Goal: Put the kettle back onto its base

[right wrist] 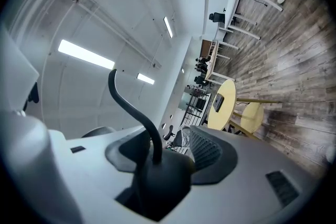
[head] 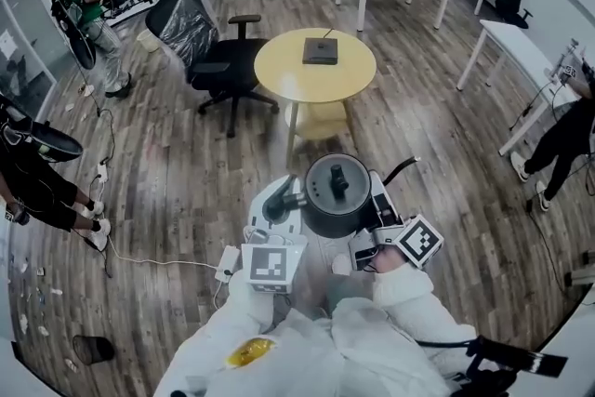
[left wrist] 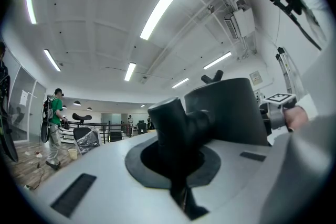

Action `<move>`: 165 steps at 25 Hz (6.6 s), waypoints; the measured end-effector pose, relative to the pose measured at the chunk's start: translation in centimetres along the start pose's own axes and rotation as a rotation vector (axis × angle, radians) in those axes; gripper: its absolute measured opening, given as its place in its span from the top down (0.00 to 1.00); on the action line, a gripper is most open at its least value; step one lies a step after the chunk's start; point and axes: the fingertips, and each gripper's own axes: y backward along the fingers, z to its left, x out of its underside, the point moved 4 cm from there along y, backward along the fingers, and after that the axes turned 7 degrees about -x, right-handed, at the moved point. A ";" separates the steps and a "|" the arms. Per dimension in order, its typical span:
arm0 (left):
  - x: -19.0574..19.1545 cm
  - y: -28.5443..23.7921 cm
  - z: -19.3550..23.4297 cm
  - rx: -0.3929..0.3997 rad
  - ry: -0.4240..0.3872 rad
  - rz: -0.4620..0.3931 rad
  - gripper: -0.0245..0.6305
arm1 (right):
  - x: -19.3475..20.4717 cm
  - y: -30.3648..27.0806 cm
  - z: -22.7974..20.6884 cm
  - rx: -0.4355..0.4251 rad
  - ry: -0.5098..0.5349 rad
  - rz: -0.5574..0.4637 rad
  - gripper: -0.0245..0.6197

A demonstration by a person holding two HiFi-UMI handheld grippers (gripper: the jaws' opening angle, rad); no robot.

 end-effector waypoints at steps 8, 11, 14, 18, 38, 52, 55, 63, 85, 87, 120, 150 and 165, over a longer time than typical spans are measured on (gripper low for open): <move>2.1 -9.6 2.8 -0.051 -0.008 0.015 0.96 | -2.9 -9.5 -5.1 -0.008 -0.026 0.047 0.59; 2.4 -14.5 3.6 -0.060 -0.013 0.018 0.96 | -4.9 -13.7 -7.7 -0.013 -0.012 0.063 0.59; 3.1 -20.2 4.7 -0.072 -0.025 0.016 0.96 | -7.4 -18.6 -10.4 -0.022 -0.011 0.068 0.59; 3.6 -27.1 5.8 -0.082 -0.040 0.014 0.96 | -10.3 -24.4 -13.2 -0.033 -0.034 0.073 0.59; 10.4 -48.2 11.6 -0.066 -0.024 0.057 0.96 | -15.2 -41.8 -25.8 0.038 -0.074 0.081 0.59; 11.5 -67.4 18.9 0.051 -0.042 -0.009 0.96 | -20.0 -59.1 -32.4 0.044 -0.050 -0.004 0.59; 11.0 -70.1 19.7 0.058 -0.050 -0.034 0.96 | -20.9 -61.8 -33.4 0.019 -0.045 -0.008 0.59; 14.7 -75.5 21.4 -0.007 0.040 0.021 0.96 | -22.8 -66.8 -36.9 0.022 0.016 0.069 0.59; 30.4 -91.3 20.4 0.047 -0.106 0.106 0.96 | -25.9 -77.1 -57.3 0.085 0.163 0.149 0.60; 32.2 -92.1 20.0 0.059 -0.130 0.115 0.96 | -26.1 -77.5 -58.7 0.090 0.173 0.147 0.64; 40.6 -89.3 22.9 -0.084 0.006 0.385 0.72 | -24.3 -75.2 -61.4 0.212 0.205 0.027 0.66; 27.8 -71.3 16.6 0.244 0.340 0.449 0.95 | -14.8 -61.7 -44.5 0.105 0.489 0.427 0.65; 25.5 -67.6 14.4 0.310 0.419 0.578 0.96 | -12.2 -57.9 -39.2 0.116 0.800 0.645 0.94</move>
